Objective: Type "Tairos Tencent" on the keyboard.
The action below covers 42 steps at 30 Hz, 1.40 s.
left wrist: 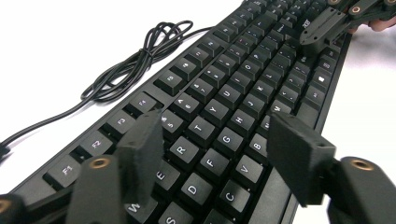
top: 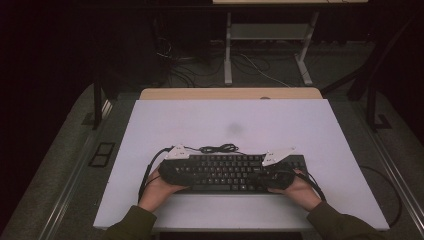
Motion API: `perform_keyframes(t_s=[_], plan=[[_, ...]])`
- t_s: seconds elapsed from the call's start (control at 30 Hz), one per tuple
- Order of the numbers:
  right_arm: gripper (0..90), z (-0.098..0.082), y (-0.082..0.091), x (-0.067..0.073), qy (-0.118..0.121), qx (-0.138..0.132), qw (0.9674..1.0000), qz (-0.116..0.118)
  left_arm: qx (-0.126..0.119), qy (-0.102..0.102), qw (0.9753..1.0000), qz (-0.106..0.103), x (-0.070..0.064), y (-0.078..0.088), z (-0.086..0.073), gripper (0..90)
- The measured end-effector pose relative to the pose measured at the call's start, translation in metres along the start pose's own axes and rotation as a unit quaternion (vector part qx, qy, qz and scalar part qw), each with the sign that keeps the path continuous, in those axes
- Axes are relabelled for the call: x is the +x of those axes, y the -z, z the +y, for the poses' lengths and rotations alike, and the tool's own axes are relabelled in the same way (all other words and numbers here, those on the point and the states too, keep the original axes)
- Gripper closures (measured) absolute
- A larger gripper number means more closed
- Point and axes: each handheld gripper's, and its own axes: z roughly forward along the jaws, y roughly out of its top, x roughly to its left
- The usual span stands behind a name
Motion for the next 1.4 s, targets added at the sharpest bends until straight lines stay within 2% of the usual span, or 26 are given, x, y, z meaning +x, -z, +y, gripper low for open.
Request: perform_keyframes(t_s=[0.13, 0.3, 0.43, 0.47, 0.5, 0.87, 1.17, 1.4], plan=[[89.1, 0.002, 0.005, -0.001, -0.005, -0.019, 0.9998, 0.006, -0.007, 0.001, 1.0, 0.003, 0.0, 0.003, -0.002, 28.3], [81.8, 0.005, 0.009, -0.002, -0.018, -0.042, 0.9988, 0.017, -0.015, 0.002, 0.9999, 0.004, 0.002, 0.007, -0.005, 25.0], [70.9, 0.008, 0.009, -0.002, -0.022, -0.05, 0.9983, 0.023, -0.022, 0.004, 0.9997, 0.005, 0.001, 0.01, -0.006, 22.7], [65.3, 0.01, 0.009, -0.001, -0.019, -0.053, 0.9982, 0.021, -0.025, 0.003, 0.9997, 0.004, 0.001, 0.011, -0.007, 22.0], [65.3, 0.01, 0.009, -0.001, -0.019, -0.053, 0.9982, 0.021, -0.026, 0.003, 0.9996, 0.005, 0.0, 0.012, -0.007, 22.0], [41.6, 0.019, 0.003, 0.001, -0.023, -0.073, 0.997, 0.013, -0.037, 0.006, 0.9993, 0.008, 0.0, 0.018, -0.011, 20.2], [35.5, 0.025, 0.0, -0.003, -0.035, -0.085, 0.9957, 0.008, -0.043, 0.016, 0.9988, 0.015, 0.002, 0.023, -0.016, 20.2], [28.5, 0.032, -0.003, -0.007, -0.046, -0.096, 0.9943, 0.0, -0.043, 0.015, 0.9988, 0.02, 0.003, 0.023, -0.016, 20.4]])
